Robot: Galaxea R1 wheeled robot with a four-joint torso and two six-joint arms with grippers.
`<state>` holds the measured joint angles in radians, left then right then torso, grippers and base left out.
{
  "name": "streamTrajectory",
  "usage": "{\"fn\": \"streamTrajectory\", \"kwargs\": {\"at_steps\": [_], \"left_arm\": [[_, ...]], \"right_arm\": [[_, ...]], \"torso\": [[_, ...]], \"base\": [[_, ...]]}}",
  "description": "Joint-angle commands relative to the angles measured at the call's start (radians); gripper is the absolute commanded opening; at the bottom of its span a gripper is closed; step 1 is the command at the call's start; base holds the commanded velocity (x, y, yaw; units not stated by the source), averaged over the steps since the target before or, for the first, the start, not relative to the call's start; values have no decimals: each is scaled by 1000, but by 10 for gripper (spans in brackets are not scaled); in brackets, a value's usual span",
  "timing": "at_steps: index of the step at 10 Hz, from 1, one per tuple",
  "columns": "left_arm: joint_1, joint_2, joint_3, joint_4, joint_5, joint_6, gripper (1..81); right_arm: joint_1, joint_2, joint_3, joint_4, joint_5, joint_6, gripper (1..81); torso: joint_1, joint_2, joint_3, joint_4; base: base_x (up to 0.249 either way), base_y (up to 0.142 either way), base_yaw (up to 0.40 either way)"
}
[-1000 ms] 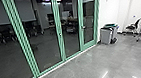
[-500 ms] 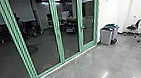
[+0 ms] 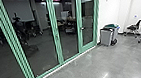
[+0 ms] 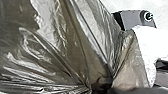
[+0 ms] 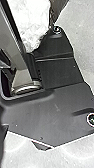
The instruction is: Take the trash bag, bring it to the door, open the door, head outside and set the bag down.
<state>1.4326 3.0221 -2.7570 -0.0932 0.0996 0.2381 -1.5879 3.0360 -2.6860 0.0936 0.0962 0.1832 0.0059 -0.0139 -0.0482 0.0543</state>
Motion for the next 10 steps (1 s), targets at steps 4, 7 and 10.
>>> {"fn": "streamTrajectory", "kwargs": {"at_steps": [4, 7, 10], "left_arm": [[-54, -3, -3, 3, 60, 7, 10], [-54, -3, -3, 3, 60, 7, 10], [-56, -3, -3, 3, 60, 7, 10]], "right_arm": [[36, 3, 3, 5, -58, -5, 811], [41, 5, 3, 5, -59, -8, 811], [42, 5, 3, 1, -61, -7, 811]], "torso": [[0, 0, 0, 0], [0, 0, 0, 0], [0, 0, 0, 0]], "base": [[162, -68, 0], [163, -68, 0], [165, -68, 0]]}}
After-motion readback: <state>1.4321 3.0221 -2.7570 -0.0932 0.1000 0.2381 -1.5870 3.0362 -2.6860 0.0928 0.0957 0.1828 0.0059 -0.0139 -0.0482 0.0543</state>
